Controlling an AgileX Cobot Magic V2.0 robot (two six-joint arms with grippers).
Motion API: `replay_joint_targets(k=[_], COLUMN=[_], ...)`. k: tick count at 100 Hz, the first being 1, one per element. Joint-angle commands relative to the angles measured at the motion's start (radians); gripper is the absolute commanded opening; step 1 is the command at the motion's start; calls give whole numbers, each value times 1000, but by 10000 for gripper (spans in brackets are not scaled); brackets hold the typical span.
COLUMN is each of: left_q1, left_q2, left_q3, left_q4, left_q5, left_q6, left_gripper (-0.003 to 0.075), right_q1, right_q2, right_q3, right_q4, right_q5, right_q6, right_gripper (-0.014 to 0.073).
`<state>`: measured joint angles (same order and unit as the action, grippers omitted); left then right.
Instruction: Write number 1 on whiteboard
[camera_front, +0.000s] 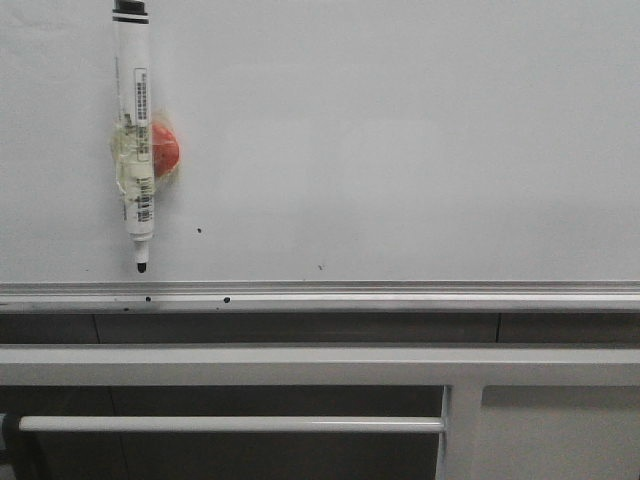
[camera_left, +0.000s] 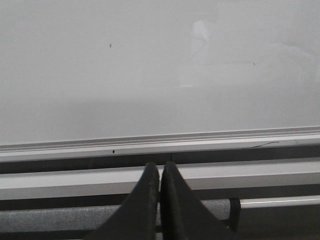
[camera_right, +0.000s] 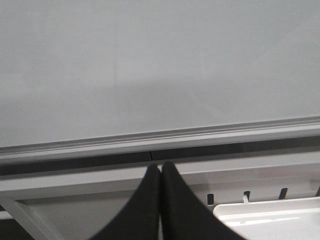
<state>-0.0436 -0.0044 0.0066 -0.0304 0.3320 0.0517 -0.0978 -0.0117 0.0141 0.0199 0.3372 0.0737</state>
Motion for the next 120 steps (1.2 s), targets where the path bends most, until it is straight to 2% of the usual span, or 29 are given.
replay_joint_targets(k=[1,63,88,112,120], left_q1=[5,5,5,5,5], left_q2=[-24,-24,-24,-24,-24], left_q3=[6,6,6,6,6], left_q4=[-14,-14,-48,-41,-41], left_q5=[-73,-73,-173,-185,-185], left_q6=[-2,-2,-2,-2,-2], left_gripper=[-20,-20,-20,-20,-20], right_q1=[-3,-3,-3,-3,-3], right_q2=[-14,-14,-14,-14,-14], right_q3=[26,26,26,26,26], right_q4=[7,7,51,51,51], right_q5=[-17,-19,-278,-308,-396], right_q6=[-1,-1,-1,-1,-1], right_gripper=[-64,-64,-64,-64,-64])
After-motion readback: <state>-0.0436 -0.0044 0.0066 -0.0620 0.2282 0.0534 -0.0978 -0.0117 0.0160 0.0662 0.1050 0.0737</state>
